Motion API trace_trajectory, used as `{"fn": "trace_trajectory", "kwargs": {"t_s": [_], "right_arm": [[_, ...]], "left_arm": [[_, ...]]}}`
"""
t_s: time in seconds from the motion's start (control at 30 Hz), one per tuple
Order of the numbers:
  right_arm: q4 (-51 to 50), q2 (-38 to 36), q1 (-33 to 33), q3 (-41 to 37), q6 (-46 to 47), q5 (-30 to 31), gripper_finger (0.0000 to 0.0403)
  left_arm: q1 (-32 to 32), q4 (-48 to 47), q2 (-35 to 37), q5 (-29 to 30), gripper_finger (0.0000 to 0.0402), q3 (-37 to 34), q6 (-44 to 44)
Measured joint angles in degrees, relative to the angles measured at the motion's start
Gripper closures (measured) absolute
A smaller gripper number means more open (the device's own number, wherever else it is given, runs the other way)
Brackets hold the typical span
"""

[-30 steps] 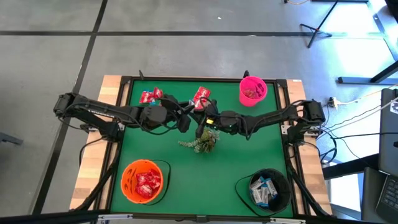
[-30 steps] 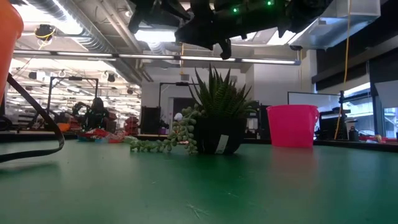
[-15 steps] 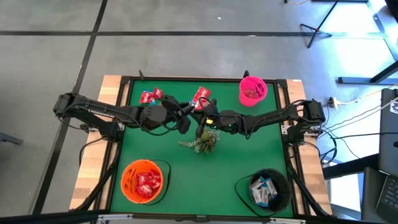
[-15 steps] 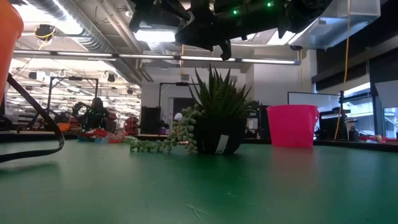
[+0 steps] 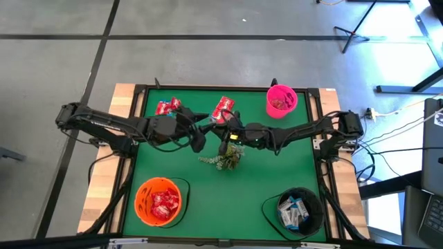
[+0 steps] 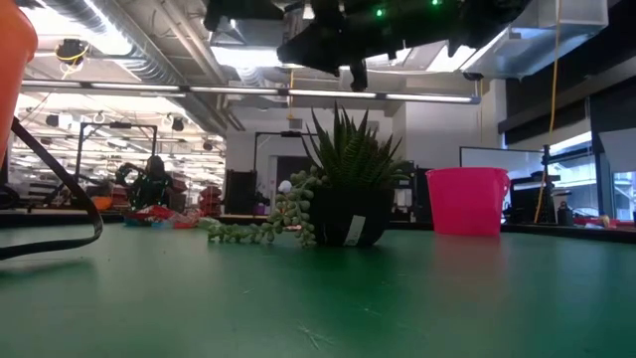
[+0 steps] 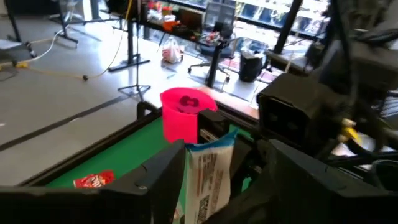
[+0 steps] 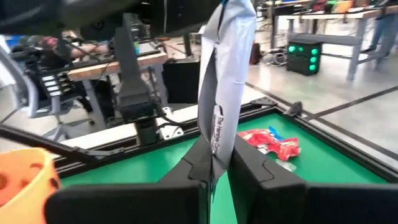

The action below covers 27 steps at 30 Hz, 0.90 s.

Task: Sort candy
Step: Put the white chocolate into the black bucket

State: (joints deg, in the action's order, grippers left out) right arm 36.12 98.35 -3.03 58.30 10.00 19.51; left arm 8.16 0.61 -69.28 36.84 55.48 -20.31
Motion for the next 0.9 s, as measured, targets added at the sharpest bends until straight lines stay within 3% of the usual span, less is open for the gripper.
{"fn": "trace_trajectory", "kwargs": {"t_s": [0.2, 0.47, 0.57, 0.7, 0.9], "right_arm": [[-9.6, -6.6, 0.0, 0.0, -3.5, -10.3, 0.0378], [-28.5, -17.9, -0.1, 0.0, -1.9, -37.1, 0.0371], [-34.4, -21.2, -1.6, 0.0, 2.3, -43.0, 0.0373], [-42.7, -25.4, -6.2, 0.0, 4.8, -42.4, 0.0373], [-58.3, -33.1, -16.8, 0.0, 12.7, -26.6, 0.0373]], "left_arm": [[3.7, -2.3, 6.3, 2.3, 0.0180, 0.0, 2.4], [8.7, -7.8, 11.1, 10.0, 0.0183, 0.0, 2.7], [9.7, -9.5, 10.6, 11.5, 0.0183, 0.0, 1.5], [10.1, -12.0, 9.8, 11.9, 0.0184, 0.0, -1.3], [10.3, -14.0, 9.2, 12.0, 0.0184, 0.0, -3.6]]}}
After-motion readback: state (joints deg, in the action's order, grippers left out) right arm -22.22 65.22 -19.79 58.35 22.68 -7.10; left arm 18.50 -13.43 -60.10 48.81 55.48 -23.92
